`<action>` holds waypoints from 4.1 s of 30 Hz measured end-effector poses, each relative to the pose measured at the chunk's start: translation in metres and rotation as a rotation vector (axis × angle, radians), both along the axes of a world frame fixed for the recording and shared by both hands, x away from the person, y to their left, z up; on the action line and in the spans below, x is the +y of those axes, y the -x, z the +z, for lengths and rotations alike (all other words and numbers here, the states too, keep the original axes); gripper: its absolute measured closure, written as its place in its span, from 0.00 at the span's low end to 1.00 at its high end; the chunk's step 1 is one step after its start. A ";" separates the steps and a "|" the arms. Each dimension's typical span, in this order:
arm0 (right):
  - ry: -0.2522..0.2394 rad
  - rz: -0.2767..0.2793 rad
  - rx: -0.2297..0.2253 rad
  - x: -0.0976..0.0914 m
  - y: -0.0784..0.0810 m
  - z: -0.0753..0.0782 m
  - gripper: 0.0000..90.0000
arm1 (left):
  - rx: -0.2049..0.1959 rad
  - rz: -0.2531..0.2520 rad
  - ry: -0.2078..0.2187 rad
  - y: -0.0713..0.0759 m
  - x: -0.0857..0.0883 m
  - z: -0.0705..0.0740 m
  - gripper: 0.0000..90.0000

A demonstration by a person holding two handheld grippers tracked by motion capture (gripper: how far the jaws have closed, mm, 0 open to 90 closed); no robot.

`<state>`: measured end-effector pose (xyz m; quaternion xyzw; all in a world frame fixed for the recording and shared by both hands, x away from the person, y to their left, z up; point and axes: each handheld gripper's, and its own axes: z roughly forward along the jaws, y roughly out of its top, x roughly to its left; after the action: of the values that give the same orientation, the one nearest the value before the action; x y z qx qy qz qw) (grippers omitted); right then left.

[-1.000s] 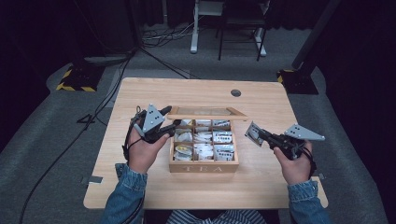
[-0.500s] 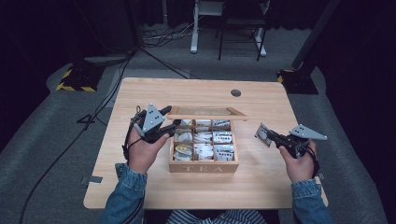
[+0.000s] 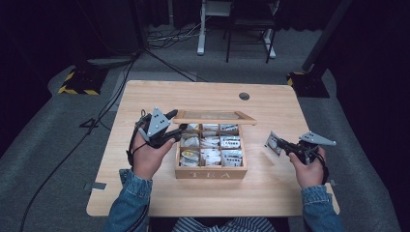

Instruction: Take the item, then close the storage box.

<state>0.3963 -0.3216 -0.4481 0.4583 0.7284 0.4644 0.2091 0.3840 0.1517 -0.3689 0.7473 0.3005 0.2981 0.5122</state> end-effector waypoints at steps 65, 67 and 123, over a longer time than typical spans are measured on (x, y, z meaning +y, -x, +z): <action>0.213 0.056 0.141 -0.028 0.008 -0.011 0.42 | 0.021 -0.014 -0.014 0.000 0.001 0.001 0.53; 0.219 0.054 0.151 -0.031 0.008 -0.015 0.42 | 0.026 -0.018 -0.016 0.000 0.001 0.001 0.53; 0.222 0.084 0.167 -0.018 -0.025 -0.017 0.41 | 0.282 -0.103 -0.260 0.033 0.002 -0.020 0.39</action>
<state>0.4214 -0.3398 -0.4654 0.4385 0.8086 0.3496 0.1777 0.3508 0.1541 -0.3889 0.8559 0.2897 0.2003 0.3786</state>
